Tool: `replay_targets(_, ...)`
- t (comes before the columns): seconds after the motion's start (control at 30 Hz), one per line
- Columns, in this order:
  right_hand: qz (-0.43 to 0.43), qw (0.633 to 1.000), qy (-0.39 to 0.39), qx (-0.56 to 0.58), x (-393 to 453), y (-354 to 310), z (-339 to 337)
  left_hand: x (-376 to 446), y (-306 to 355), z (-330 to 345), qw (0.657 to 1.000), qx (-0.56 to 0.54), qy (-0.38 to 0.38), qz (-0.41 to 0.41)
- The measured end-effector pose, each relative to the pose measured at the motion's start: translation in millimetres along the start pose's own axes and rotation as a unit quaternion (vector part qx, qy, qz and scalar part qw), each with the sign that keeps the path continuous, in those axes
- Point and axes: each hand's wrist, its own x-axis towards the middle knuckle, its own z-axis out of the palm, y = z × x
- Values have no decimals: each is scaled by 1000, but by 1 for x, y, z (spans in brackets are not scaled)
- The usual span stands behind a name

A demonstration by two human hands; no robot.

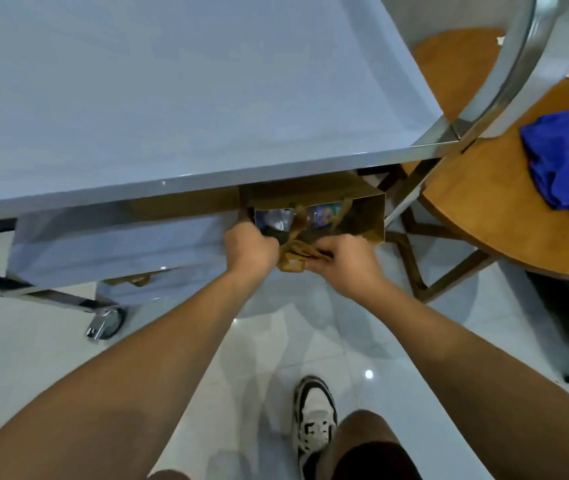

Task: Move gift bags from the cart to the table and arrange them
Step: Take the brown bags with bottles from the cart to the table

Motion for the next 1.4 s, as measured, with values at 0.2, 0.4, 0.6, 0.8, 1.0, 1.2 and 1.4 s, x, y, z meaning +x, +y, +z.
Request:
replay_targets(0.2, 68, 990, 7, 120, -49, -17, -41, -33, 22, -24, 996, 50, -27, -75)
replay_targets(0.4, 48, 994, -23, 100, -79, -47, -102, -75, 46, -44, 977, 111, -85, -163)
replay_targets(0.6, 115, 991, 9, 61, -132, -71, -148, -141, 72, -85, 950, 183, -194, -164)
replay_targets(0.8, 186, 976, 104, 39, -255, -99, -197, -245, 92, -115, 914, 285, -288, 22)
replay_targets(1.0, 265, 939, 144, 164, -392, -106, -236, -358, 126, -125, 890, 270, -341, 136)
replay_targets(1.2, 286, 888, 258, 250, -532, -96, -292, -466, 171, -92, 838, 320, -371, 241)
replay_targets(1.4, 373, 805, 375, 270, -678, -64, -298, -605, 186, -42, 739, 383, -429, 351)
